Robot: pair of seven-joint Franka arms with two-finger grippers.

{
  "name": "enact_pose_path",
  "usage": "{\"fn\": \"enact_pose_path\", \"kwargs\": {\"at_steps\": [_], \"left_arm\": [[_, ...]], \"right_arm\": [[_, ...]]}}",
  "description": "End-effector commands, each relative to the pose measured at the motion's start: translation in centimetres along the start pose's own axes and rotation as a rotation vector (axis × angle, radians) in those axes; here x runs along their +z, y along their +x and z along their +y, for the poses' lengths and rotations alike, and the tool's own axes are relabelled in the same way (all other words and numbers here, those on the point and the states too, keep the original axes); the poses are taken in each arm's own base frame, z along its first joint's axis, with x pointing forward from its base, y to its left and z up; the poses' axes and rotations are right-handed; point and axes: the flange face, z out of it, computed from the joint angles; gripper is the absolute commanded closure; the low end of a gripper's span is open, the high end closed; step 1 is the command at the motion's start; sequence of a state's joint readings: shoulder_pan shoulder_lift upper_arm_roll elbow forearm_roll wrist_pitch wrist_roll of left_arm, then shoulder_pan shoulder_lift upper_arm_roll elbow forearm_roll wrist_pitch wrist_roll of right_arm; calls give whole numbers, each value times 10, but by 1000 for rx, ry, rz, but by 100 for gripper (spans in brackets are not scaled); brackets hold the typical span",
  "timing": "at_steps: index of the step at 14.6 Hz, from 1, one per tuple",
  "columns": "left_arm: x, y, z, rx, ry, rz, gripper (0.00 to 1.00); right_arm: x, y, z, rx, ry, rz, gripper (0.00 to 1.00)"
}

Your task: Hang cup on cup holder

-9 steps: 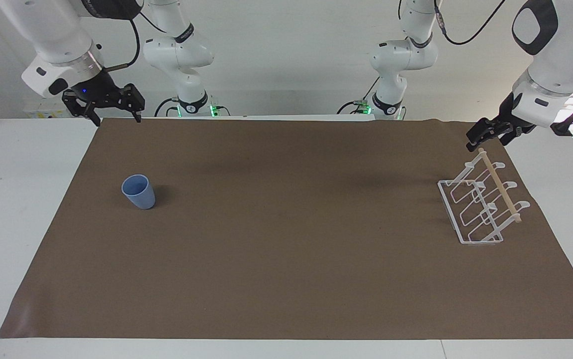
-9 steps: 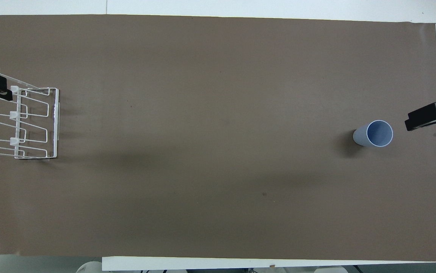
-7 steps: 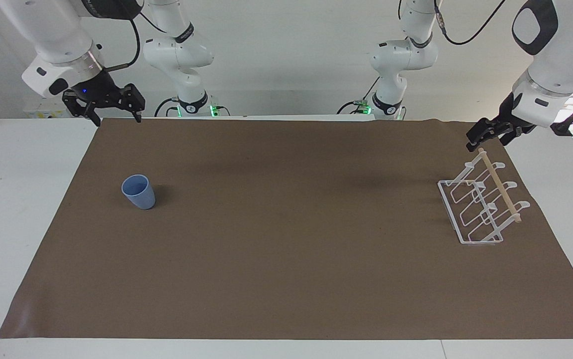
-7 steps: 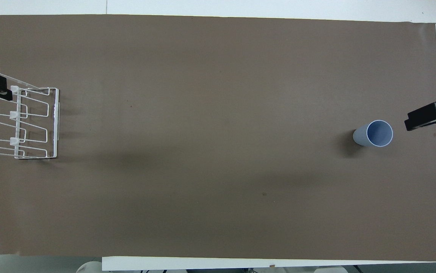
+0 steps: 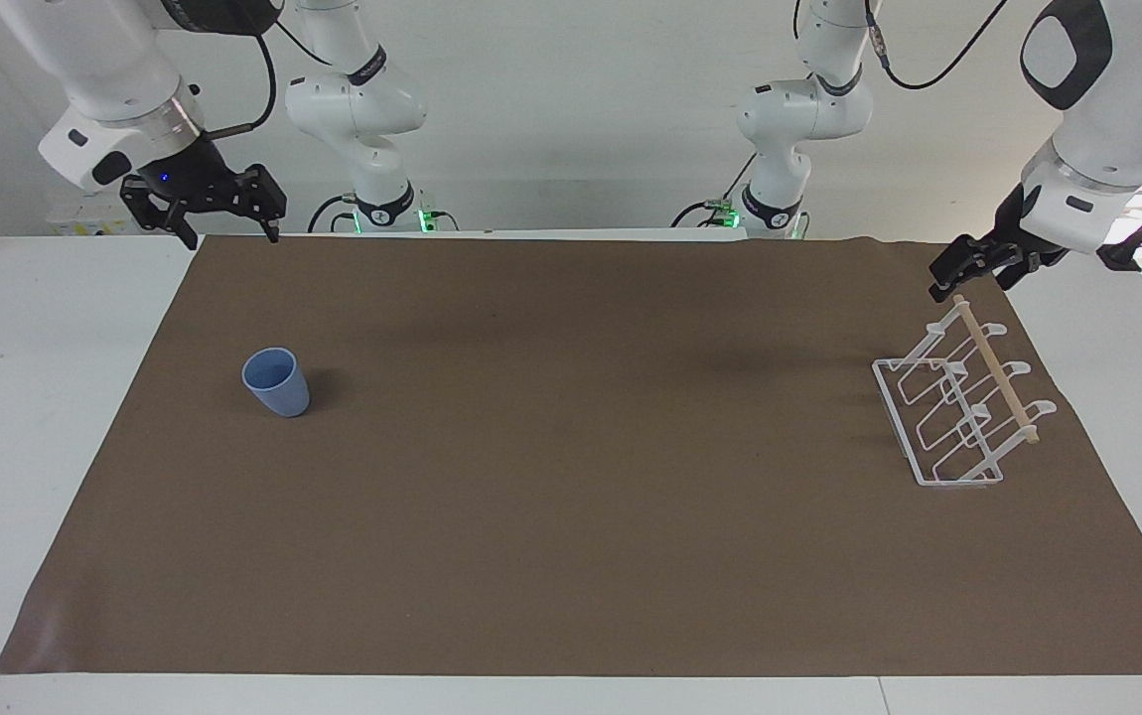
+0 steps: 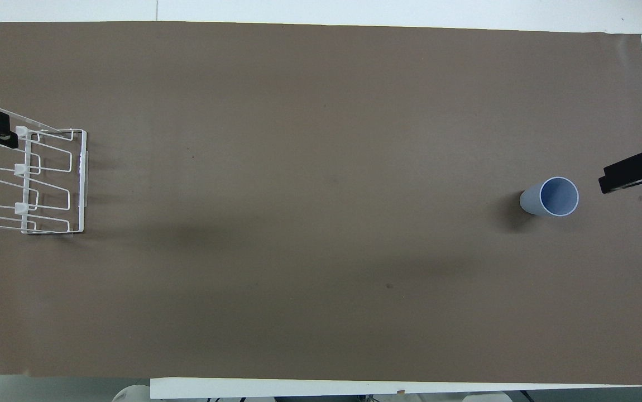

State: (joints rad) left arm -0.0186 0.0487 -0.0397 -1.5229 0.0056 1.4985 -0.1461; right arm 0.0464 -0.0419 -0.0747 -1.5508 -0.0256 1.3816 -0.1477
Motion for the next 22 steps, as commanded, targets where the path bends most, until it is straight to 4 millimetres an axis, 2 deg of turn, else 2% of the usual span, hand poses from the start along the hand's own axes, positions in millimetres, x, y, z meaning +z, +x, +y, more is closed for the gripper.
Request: {"fn": "enact_pose_path", "kwargs": {"at_steps": [1, 3, 4, 11, 12, 13, 16, 19, 22], "left_arm": [[-5, 1, -3, 7, -5, 10, 0], [-4, 1, -3, 5, -5, 10, 0], [-3, 1, -3, 5, -6, 8, 0], [2, -3, -4, -1, -9, -2, 0], [3, -4, -4, -2, -10, -2, 0], [2, -5, -4, -2, -10, 0, 0], [4, -5, -4, -1, -10, -3, 0], [4, -4, -4, -2, -10, -3, 0], [4, -5, -4, -2, -10, -5, 0]], "right_arm": [[31, -7, 16, 26, 1, 54, 0], [69, -11, 52, 42, 42, 82, 0], [81, -7, 62, 32, 53, 94, 0], [180, 15, 65, 13, 54, 65, 2], [191, 19, 66, 8, 51, 70, 3], [200, 22, 70, 14, 44, 89, 8], [229, 29, 87, 39, 44, 80, 9], [255, 29, 88, 24, 38, 90, 12], [280, 17, 104, -19, 40, 82, 14]]}}
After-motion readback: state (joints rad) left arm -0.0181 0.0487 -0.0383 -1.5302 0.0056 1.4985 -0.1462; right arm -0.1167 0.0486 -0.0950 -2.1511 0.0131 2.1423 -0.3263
